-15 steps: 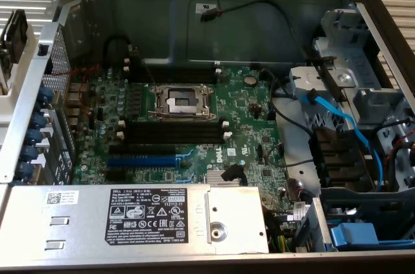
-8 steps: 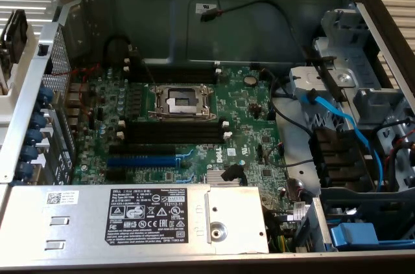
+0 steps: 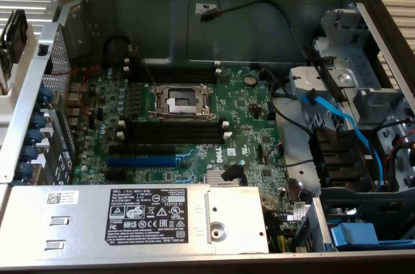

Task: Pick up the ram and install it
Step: 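Pick up the ram and move it above insertion slot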

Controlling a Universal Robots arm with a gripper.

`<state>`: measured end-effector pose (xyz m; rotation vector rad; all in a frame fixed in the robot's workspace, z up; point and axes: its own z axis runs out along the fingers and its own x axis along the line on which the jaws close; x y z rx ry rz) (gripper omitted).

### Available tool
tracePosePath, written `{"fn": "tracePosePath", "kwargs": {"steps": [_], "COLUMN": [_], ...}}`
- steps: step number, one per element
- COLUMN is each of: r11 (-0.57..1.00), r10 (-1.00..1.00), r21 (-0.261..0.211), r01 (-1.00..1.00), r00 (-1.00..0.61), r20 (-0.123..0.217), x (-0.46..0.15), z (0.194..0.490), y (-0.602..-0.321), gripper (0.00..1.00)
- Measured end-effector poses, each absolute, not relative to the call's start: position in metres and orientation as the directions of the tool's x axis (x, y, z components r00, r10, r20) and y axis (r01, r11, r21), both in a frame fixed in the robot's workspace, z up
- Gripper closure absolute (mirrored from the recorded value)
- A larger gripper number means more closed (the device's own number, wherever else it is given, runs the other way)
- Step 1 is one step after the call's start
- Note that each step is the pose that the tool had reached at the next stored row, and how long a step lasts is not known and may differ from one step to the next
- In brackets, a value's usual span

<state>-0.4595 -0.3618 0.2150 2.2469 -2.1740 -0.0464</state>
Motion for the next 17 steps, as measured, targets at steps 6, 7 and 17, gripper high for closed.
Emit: {"fn": "tracePosePath", "kwargs": {"steps": [6,7,17], "r11": [-0.033,-0.033,-0.033], "r10": [-0.999,-0.999,-0.999], "r21": [0.031,0.031,0.033], "r01": [-0.999,-0.999,-0.999], "r00": [0.033,0.033,0.033], "r20": [-0.011,-0.011,0.000], "x": [-0.4595,-0.4595,-0.4592], "z": [0.2150,0.2150,0.2137], "y": [-0.3618,-0.3618,-0.3618], "gripper": [0.82,0.82,0.82]}}
